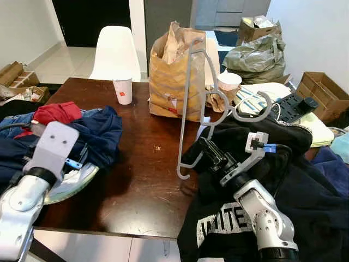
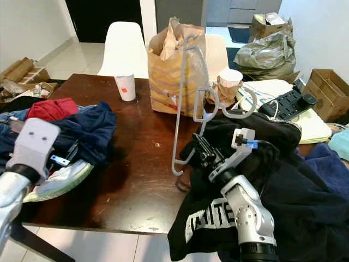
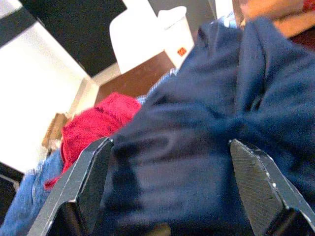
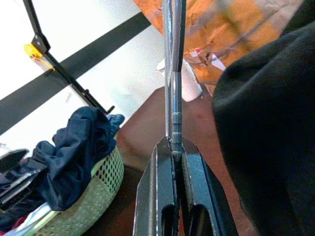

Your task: Hang hanger

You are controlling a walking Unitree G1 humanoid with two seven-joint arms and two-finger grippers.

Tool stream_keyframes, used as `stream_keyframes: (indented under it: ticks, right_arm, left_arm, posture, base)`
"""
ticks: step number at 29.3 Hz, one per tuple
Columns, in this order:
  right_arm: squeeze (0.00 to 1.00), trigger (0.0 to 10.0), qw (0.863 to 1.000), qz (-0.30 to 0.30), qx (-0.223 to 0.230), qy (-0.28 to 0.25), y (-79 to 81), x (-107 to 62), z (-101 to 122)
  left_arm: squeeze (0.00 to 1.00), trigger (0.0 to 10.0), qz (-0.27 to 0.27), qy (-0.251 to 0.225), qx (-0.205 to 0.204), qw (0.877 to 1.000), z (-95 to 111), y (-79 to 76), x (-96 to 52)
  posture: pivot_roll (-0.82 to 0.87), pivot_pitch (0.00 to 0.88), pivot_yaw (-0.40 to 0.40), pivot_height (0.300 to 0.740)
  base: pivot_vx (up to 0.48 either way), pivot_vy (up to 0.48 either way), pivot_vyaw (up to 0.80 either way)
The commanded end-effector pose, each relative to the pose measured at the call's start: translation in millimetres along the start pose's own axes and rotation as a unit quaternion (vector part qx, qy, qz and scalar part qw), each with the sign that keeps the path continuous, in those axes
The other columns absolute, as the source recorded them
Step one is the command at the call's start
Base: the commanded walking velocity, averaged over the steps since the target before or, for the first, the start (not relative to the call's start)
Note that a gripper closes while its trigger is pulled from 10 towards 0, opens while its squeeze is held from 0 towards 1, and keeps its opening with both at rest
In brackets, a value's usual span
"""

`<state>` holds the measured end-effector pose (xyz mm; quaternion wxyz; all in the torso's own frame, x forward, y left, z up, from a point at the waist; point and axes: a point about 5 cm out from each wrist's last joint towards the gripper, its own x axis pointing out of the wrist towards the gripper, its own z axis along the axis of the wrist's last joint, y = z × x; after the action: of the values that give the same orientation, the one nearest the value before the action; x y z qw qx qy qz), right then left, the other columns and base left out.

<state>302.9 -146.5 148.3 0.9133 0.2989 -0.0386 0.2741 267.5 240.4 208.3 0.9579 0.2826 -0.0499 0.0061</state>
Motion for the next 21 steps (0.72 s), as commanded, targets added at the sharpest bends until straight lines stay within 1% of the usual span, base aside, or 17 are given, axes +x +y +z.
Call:
stream_keyframes:
  ticks: [1,3,4,5,7,8,9,10,11,12,14,15,17,18,19,20,21]
  right_arm:
    - [0.0,10.0,1.0,-0.015,-0.005,-0.006,-4.5,-3.1,1]
    - [0.0,10.0,1.0,-0.015,-0.005,-0.005,-4.6,-3.1,1]
    - [0.0,10.0,1.0,-0.016,-0.005,-0.005,-4.7,-3.6,1]
    - [0.0,10.0,1.0,-0.016,-0.005,-0.005,-4.7,-3.6,1]
    - [0.0,10.0,1.0,-0.018,-0.005,-0.005,-4.4,-4.0,1]
    - [0.0,10.0,1.0,-0.018,-0.005,-0.005,-4.3,-4.2,2]
    - [0.0,10.0,1.0,-0.018,-0.005,-0.005,-4.3,-4.2,2]
    - [0.0,10.0,1.0,-0.019,-0.005,-0.006,-4.5,-4.3,1]
    - [0.0,10.0,1.0,-0.021,-0.004,-0.006,-4.9,-4.3,1]
    - [0.0,10.0,1.0,-0.021,-0.004,-0.006,-4.9,-4.3,1]
    - [0.0,10.0,1.0,-0.023,-0.004,-0.005,-5.7,-4.1,1]
    - [0.0,10.0,1.0,-0.024,-0.004,-0.005,-5.9,-3.9,1]
    - [0.0,10.0,1.0,-0.024,-0.003,-0.005,-5.9,-3.8,1]
    - [0.0,10.0,1.0,-0.025,-0.003,-0.006,-6.1,-3.8,1]
    - [0.0,10.0,1.0,-0.025,-0.003,-0.006,-6.1,-3.8,1]
    - [0.0,10.0,1.0,-0.026,-0.003,-0.006,-6.1,-3.7,1]
    - [0.0,10.0,1.0,-0.026,-0.003,-0.006,-6.1,-3.7,1]
  left_arm:
    - [0.0,10.0,-0.013,0.002,0.016,1.0,-2,-5.2,2.1]
    - [0.0,10.0,-0.016,0.0,0.019,1.0,-2,-6.8,2.9]
    - [0.0,10.0,-0.04,0.015,0.032,0.999,-6,-13.6,2.7]
    - [0.0,10.0,-0.04,0.015,0.032,0.999,-6,-13.6,2.7]
    - [0.0,10.0,-0.071,0.033,0.083,0.993,-13,-20.1,1.2]
    - [0.0,10.0,-0.078,0.035,0.096,0.992,-15,-21.3,0.8]
    - [0.0,10.0,-0.078,0.035,0.096,0.992,-15,-21.3,0.8]
    - [0.0,10.0,-0.094,0.043,0.126,0.987,-17,-23.4,-0.3]
    - [0.0,10.0,-0.109,0.048,0.144,0.982,-18,-25.3,-1.1]
    - [0.0,10.0,-0.109,0.048,0.144,0.982,-18,-25.3,-1.1]
    - [0.0,10.0,-0.138,0.05,0.176,0.973,-18,-28.7,-2.4]
    - [0.0,10.0,-0.147,0.047,0.184,0.971,-16,-29.5,-2.3]
    - [0.0,10.0,-0.151,0.044,0.19,0.969,-15,-29.9,-2.1]
    - [0.0,5.6,-0.152,0.042,0.196,0.968,-14,-29.1,-1.6]
    - [0.0,5.6,-0.152,0.042,0.196,0.968,-14,-29.1,-1.6]
    - [0.0,0.0,-0.146,0.039,0.202,0.968,-13,-27.0,-0.8]
    - [0.0,0.0,-0.146,0.039,0.202,0.968,-13,-27.0,-0.8]
  posture:
    - [-0.01,0.067,0.005,0.74]
    - [-0.01,0.067,0.005,0.74]
    - [-0.01,0.066,0.005,0.74]
    - [-0.01,0.066,0.005,0.74]
    - [-0.01,0.067,0.006,0.74]
    - [-0.01,0.068,0.007,0.74]
    - [-0.01,0.068,0.007,0.74]
    - [-0.01,0.069,0.007,0.74]
    - [-0.01,0.069,0.006,0.74]
    - [-0.01,0.069,0.006,0.74]
    - [-0.01,0.07,0.007,0.74]
    - [-0.01,0.072,0.007,0.74]
    - [-0.01,0.072,0.008,0.74]
    - [-0.01,0.071,0.009,0.74]
    - [-0.01,0.071,0.009,0.74]
    - [-0.01,0.071,0.01,0.74]
    - [-0.01,0.071,0.01,0.74]
  base:
    - [0.0,0.0,0.0]
    - [0.0,0.0,0.0]
    - [0.0,0.0,0.0]
    - [0.0,0.0,0.0]
    - [0.0,0.0,0.0]
    - [0.0,0.0,0.0]
    - [0.0,0.0,0.0]
    - [0.0,0.0,0.0]
    - [0.0,0.0,0.0]
    - [0.0,0.0,0.0]
    - [0.0,0.0,0.0]
    - [0.0,0.0,0.0]
    - [0.0,0.0,0.0]
    - [0.0,0.0,0.0]
    - [0.0,0.0,0.0]
    - [0.0,0.0,0.0]
    - [0.0,0.0,0.0]
